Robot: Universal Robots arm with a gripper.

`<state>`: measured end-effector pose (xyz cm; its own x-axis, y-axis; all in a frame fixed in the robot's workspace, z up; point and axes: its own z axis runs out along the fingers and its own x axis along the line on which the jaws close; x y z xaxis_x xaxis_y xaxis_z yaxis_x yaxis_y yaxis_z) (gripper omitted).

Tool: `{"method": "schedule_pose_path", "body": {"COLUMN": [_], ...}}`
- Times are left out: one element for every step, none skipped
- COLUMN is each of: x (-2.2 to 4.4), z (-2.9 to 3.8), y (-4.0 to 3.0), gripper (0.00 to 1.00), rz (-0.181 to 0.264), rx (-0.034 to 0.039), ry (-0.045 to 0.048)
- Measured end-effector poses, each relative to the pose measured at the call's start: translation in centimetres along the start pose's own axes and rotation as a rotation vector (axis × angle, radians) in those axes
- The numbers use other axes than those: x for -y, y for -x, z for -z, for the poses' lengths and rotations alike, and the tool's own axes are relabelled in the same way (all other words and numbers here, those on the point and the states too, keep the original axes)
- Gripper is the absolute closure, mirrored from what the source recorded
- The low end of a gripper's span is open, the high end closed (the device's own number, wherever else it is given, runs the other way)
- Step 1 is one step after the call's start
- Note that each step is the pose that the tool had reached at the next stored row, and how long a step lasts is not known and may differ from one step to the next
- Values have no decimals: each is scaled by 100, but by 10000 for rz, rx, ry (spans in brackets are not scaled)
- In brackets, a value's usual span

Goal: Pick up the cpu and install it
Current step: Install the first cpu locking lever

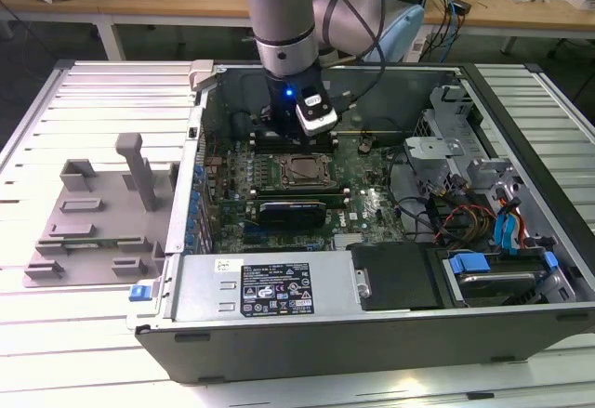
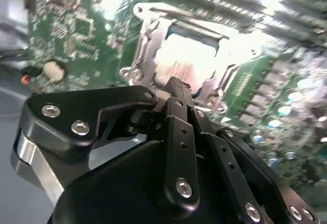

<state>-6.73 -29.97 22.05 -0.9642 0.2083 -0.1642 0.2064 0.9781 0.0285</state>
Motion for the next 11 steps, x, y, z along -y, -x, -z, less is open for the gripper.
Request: {"method": "schedule_pose_path", "body": {"x": [1, -8, -22, -33, -38, -39, -39, -39, -39, -41, -45], "z": [0, -10, -26, -36, -40, -40, -40, -40, -41, -43, -47], "y": [2, 45, 116, 174, 196, 201, 201, 201, 201, 210, 232], "gripper": [89, 89, 89, 89, 89, 89, 89, 89, 89, 89, 89], "rz": [47, 51, 55, 71, 91, 101, 110, 111, 112, 143, 245], "rx": [-224, -287, -510, -887, -1210, -1318, -1322, -1322, -1321, -1320, -1320], "ry": [-351, -364, -412, -548, -720, -765, -766, -765, -763, -760, -750]}}
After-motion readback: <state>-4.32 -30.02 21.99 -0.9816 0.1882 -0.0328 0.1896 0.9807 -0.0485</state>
